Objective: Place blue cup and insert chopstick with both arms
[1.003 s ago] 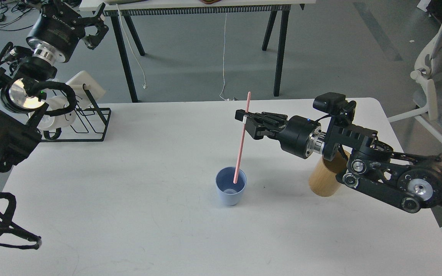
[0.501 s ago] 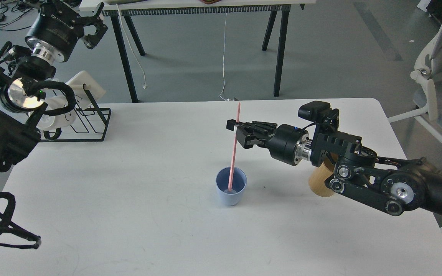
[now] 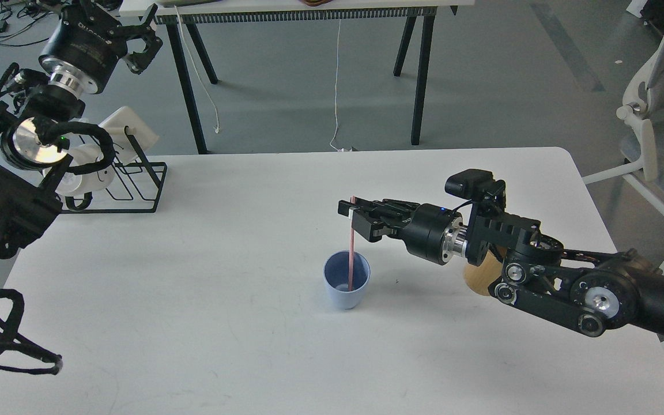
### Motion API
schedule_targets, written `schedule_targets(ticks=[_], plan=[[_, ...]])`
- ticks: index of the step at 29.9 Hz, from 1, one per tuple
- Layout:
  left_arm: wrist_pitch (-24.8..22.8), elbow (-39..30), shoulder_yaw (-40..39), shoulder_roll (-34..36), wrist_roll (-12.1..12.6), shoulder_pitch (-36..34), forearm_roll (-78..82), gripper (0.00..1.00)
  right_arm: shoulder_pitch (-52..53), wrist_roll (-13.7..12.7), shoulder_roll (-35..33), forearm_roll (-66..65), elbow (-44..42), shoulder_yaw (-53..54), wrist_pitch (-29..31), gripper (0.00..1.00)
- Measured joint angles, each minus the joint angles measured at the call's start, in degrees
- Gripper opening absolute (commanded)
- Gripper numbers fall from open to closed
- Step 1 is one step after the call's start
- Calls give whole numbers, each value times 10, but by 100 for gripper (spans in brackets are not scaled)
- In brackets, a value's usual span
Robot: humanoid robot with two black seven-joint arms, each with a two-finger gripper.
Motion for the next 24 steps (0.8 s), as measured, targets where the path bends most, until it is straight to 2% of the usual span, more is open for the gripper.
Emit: schedule_targets(ticks=[5,8,10,16,24], plan=[[0,0,-1,2,0,0,0,99,9,3,-7,7,7,31,-3,67],[0,0,-1,2,0,0,0,99,12,3,-13,10,7,103,-2,87],[0,1,-1,2,0,0,0,99,12,4,-15,13,5,153,0,94],[0,4,-1,-2,0,0,0,99,11,6,-15,87,-1,253,4,99],[0,6,0,-7,-1,0,0,99,13,7,-15,322,-47,306,6,100]])
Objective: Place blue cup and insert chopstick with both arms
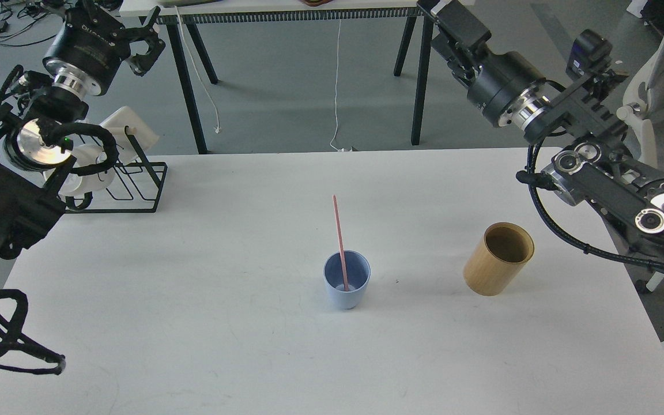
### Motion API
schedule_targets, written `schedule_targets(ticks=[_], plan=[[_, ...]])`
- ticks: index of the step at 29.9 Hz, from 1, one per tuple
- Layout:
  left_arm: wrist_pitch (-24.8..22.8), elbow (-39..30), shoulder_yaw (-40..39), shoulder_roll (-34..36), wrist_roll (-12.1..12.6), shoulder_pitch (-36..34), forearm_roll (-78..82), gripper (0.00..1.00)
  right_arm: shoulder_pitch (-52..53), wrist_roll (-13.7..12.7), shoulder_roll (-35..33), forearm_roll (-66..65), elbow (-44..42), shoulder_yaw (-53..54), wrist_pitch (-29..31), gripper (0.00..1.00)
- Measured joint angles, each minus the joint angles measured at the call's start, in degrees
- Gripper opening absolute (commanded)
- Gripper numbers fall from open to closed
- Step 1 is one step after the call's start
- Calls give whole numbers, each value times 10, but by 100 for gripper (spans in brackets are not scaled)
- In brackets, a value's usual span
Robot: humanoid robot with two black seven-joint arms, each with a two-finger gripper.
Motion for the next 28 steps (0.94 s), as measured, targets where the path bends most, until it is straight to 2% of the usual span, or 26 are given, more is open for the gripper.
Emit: schedule_targets(ticks=[9,16,20,28], plan=[[0,0,0,-7,-1,0,-2,99,-8,2,4,289,-93,112,94,100],[0,0,-4,-16,-1,-3,-4,99,-18,-3,9,489,-208,139,204,99],[0,0,-7,-18,-10,0,-5,99,-18,-3,25,530,-268,162,225,100],[0,-1,-9,-36,-28,5,-6,99,-20,-6,42,535,-305,155,238,100]])
